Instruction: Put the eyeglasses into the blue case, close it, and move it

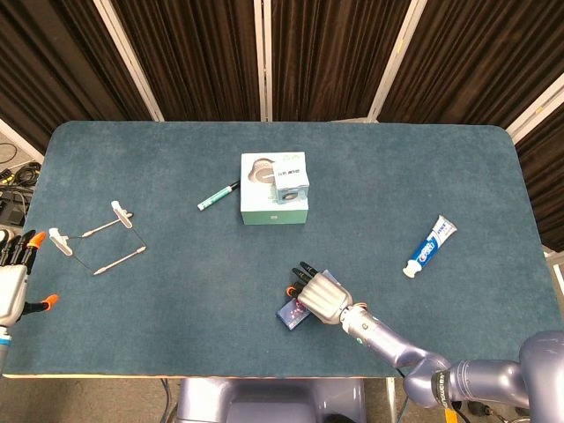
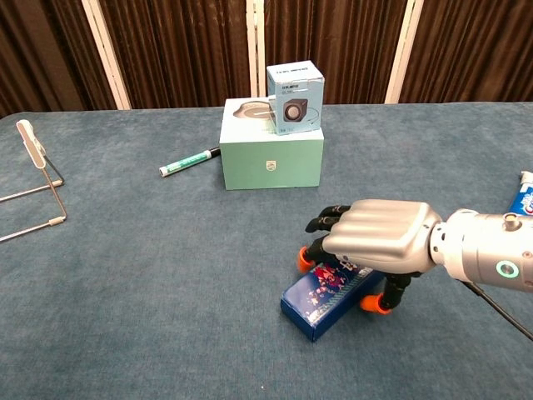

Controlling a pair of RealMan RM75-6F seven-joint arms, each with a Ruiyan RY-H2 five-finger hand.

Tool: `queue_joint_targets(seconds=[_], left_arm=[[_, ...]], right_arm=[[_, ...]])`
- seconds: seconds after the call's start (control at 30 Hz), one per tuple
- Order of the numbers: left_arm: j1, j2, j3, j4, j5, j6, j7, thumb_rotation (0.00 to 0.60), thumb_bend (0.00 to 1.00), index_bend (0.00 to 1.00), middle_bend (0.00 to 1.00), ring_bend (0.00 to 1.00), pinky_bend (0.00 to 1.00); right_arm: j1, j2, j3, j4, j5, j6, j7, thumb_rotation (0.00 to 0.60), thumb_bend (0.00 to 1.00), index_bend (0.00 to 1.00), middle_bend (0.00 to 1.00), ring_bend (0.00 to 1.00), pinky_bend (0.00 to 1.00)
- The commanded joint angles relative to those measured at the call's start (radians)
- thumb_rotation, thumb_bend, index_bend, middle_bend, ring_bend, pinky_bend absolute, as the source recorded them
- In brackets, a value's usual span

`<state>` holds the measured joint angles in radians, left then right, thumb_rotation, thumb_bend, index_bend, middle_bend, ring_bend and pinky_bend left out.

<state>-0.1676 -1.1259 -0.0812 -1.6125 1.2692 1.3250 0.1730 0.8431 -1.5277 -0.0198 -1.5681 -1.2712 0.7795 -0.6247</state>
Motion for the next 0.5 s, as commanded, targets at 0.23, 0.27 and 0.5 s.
queue_joint_targets(seconds=[0.23, 0.27, 0.5], left_arm=[[0.002, 0.002, 0.002, -0.003, 0.006, 0.005, -0.002, 0.600, 0.00, 0.00, 0.00, 0.00, 0.00], [0.002, 0.002, 0.002, -0.004, 0.006, 0.006, -0.003, 0.600, 0.00, 0.00, 0.00, 0.00, 0.00], [0.007, 0.010, 0.005, -0.015, 0.022, 0.018, -0.015, 0.600, 0.00, 0.00, 0.00, 0.00, 0.00]], right_arm=[[-0.018, 0.006, -0.004, -0.001, -0.020, 0.039, 0.010, 0.600, 0.22, 0.10, 0.08, 0.01, 0.00], [-0.021, 0.010, -0.002, -0.010, -0.022, 0.049, 0.007, 0.600, 0.19, 0.06, 0.04, 0.00, 0.00], [-0.065, 0.097, 0.014, -0.133, -0.072, 0.173, -0.003, 0.600, 0.05, 0.00, 0.00, 0.00, 0.00]])
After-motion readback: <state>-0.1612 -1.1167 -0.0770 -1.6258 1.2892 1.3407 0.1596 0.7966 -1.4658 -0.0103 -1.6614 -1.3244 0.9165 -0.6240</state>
